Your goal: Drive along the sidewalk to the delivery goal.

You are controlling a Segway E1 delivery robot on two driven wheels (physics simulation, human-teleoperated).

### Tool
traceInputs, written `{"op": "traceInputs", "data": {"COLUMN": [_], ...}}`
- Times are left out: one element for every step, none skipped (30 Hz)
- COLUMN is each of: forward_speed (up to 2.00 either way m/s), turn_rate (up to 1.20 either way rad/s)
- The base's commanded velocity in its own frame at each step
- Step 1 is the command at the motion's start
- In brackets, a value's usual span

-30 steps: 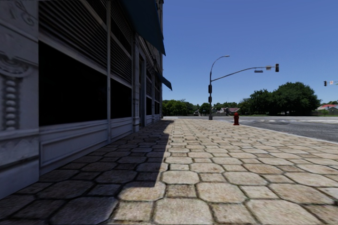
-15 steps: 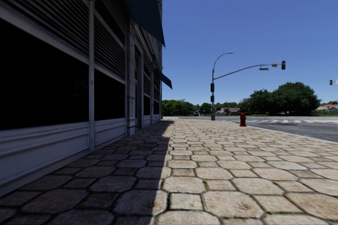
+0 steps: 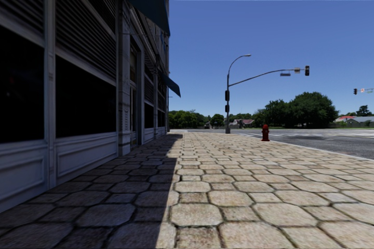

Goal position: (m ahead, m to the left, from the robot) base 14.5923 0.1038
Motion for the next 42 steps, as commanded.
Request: {"op": "traceInputs", "data": {"forward_speed": [2.0,2.0,2.0,2.0,2.0,2.0,2.0,2.0,2.0,2.0,2.0,2.0,2.0,2.0,2.0,2.0,2.0,2.0,2.0,2.0,2.0,2.0,2.0,2.0,2.0,2.0,2.0,2.0,2.0,2.0,2.0,2.0,2.0,2.0,2.0,2.0,2.0,2.0,2.0,2.0,2.0,2.0], "turn_rate": [0.0,0.0,0.0,0.0,0.0,0.0,0.0,0.0,0.0,0.0,0.0,0.0,0.0,0.0,0.0,0.0,0.0,0.0,0.0,0.0,0.0,0.0,0.0,0.0,0.0,0.0,0.0,0.0,0.0,0.0,0.0,0.0,0.0,0.0,0.0,0.0,0.0,0.0,0.0,0.0,0.0,0.0]}}
